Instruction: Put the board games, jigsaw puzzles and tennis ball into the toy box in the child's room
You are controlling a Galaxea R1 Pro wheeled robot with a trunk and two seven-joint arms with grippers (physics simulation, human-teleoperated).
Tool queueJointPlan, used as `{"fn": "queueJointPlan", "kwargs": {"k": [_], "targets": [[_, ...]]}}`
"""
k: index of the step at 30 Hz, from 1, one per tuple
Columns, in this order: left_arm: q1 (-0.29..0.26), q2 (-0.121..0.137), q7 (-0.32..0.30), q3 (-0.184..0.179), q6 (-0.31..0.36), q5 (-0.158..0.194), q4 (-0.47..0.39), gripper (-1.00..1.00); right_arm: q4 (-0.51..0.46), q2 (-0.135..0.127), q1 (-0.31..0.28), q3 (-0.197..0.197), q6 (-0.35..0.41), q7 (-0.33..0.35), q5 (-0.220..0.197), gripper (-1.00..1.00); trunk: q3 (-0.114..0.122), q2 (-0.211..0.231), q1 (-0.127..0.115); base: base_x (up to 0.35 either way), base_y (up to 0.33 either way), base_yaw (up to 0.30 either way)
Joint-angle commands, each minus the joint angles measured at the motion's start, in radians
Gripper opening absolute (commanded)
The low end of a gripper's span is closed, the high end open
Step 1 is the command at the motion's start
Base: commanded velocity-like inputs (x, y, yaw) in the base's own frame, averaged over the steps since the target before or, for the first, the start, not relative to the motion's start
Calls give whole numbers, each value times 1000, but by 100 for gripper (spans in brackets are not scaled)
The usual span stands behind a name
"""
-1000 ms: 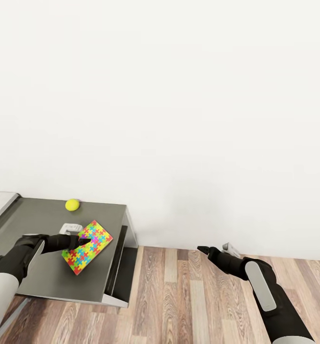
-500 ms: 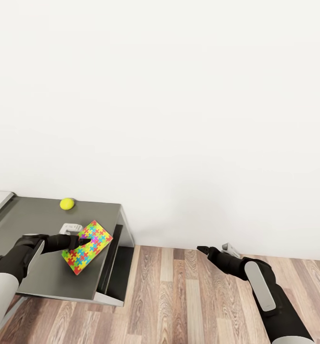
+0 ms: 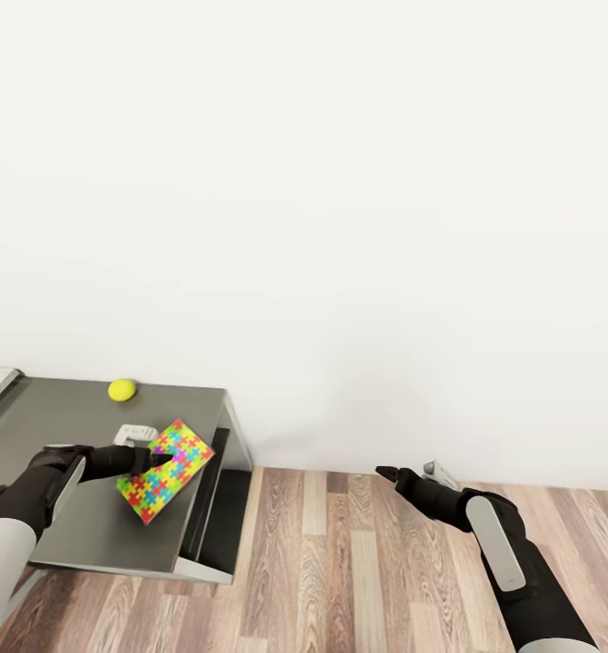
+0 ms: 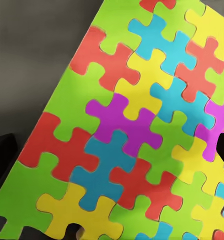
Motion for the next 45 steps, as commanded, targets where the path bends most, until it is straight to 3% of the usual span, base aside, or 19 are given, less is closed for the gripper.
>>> {"fn": "queueJointPlan", "kwargs": {"k": [1, 11, 45], "targets": [[0, -1, -9, 6, 6, -11, -1, 100, 0, 0, -1, -1, 5, 1, -1, 100, 0, -1, 0, 0, 0, -179], [0, -1, -9, 6, 6, -11, -1, 100, 0, 1, -1, -1, 5, 1, -1, 100, 8, -1, 0, 0, 0, -145], [0, 0, -9, 6, 6, -11, -2, 100, 0, 3, -1, -1, 3, -1, 1, 100, 9, -1, 0, 0, 0, -2]]}}
